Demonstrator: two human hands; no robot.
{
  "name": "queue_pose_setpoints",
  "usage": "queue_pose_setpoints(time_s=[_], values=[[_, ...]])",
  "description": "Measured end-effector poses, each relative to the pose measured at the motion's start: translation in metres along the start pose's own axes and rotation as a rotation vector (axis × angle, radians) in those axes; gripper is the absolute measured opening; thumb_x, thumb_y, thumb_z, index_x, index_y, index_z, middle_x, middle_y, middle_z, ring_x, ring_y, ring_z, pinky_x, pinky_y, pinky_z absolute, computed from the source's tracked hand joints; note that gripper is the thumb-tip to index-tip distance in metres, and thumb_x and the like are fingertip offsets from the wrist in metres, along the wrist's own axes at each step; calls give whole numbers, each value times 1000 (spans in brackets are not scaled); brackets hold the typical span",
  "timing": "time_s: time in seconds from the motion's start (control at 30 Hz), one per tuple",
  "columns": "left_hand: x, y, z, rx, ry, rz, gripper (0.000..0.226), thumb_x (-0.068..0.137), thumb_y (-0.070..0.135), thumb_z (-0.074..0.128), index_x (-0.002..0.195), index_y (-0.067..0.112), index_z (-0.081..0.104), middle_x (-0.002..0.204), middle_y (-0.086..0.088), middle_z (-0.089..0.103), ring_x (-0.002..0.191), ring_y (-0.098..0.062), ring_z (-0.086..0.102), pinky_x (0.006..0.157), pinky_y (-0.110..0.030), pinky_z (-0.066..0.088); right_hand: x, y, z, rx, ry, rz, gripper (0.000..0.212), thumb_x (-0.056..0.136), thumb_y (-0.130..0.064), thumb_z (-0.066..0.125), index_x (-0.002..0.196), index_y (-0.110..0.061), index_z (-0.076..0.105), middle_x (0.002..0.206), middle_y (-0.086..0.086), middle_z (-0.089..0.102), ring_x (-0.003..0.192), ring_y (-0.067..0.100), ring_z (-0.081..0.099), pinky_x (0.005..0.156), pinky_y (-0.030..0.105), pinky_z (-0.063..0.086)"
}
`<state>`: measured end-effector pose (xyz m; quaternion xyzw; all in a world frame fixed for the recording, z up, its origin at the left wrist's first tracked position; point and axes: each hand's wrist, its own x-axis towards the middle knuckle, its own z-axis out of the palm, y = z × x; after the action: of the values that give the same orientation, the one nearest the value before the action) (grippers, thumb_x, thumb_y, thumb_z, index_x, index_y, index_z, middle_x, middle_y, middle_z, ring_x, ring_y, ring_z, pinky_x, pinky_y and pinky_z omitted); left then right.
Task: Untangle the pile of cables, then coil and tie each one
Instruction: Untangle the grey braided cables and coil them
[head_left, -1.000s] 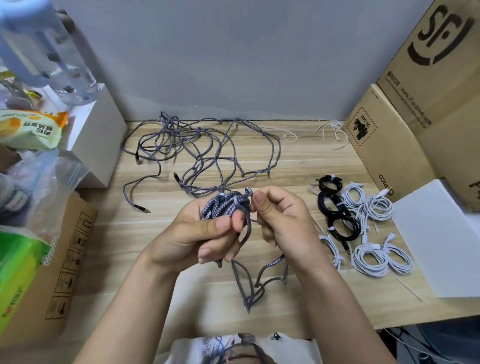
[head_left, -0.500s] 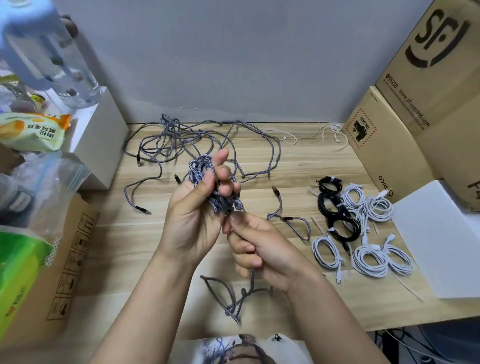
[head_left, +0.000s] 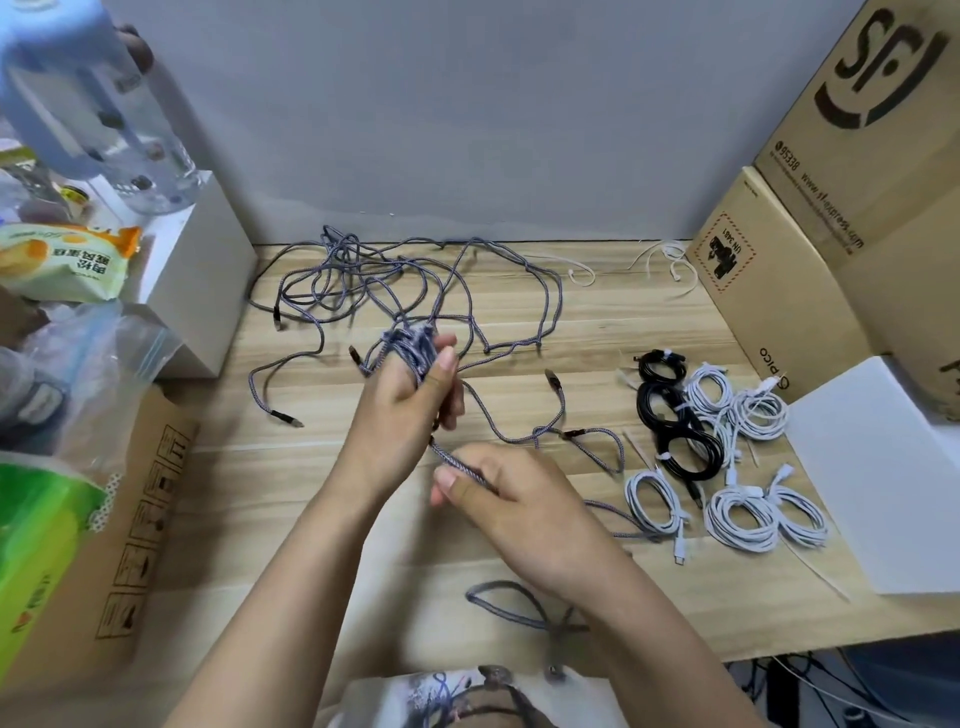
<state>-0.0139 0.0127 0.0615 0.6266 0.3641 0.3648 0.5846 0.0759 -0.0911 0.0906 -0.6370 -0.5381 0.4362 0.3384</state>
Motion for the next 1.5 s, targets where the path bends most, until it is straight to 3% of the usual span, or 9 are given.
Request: queue_pose_setpoints(time_s=[0.23,0.37,0.5,0.73,0.9,1.07,1.23,1.33,1.5], values=[[-17,9,-11,60,-422,-146,64,83,69,27,55,22,60,35,2,41,42,-19,37,48,-27,35,-4,-2,-25,-37,328,-130,13,76,-32,73,65,-26,71,53,-14,63,51,-2,53,55,21,42],[-19,12,-20,-166,-683,-244,63,77,76,43,73,17,67,35,7,37,41,-17,29,54,-24,44,7,5,-27,-208,537,-208,17,74,-45,65,79,-28,65,52,-18,51,53,5,45,52,29,38],[-14,10,-30,-367,-801,-245,36,78,52,66,73,17,64,36,10,35,34,-6,30,51,-23,43,12,10,-24,-282,561,-265,21,84,-48,48,85,-30,57,62,-17,49,63,7,47,56,36,43],[-17,19,-22,-1006,-1075,-136,23,99,19,41,97,2,57,42,5,24,35,-10,20,64,-25,43,15,9,-17,-318,542,-286,44,89,-65,27,78,-25,40,57,-9,35,55,19,41,51,40,35],[-22,41,-13,-1316,-738,-125,24,98,9,43,114,-8,44,60,-1,35,50,-15,33,79,-32,39,21,15,-6,-136,354,-178,37,91,-41,34,79,-11,52,59,-4,48,58,25,45,58,43,41],[-20,47,-6,-1248,-361,-190,32,96,8,45,123,-10,39,80,-15,51,67,-24,47,95,-36,39,20,13,-12,-197,83,11,33,94,-19,50,62,-26,47,57,-6,56,63,17,54,62,32,38],[-9,41,-8,-1151,-166,-51,32,94,8,48,122,-6,40,78,-9,50,70,-21,52,95,-34,43,16,23,-4,-403,-143,43,17,86,-23,63,79,-33,52,82,-15,60,94,11,55,99,27,31],[-3,20,5,-791,-13,58,28,86,9,49,113,5,43,65,6,51,58,-10,50,78,-24,49,11,24,0,-341,-266,104,32,83,-2,54,84,-33,47,71,-12,64,78,10,62,79,32,50],[-3,-6,11,-229,50,80,28,87,25,42,113,17,41,61,9,52,58,-4,47,56,-15,39,3,16,-7,-290,-206,102,15,92,-15,48,81,-21,54,60,-6,61,47,14,59,56,23,43]])
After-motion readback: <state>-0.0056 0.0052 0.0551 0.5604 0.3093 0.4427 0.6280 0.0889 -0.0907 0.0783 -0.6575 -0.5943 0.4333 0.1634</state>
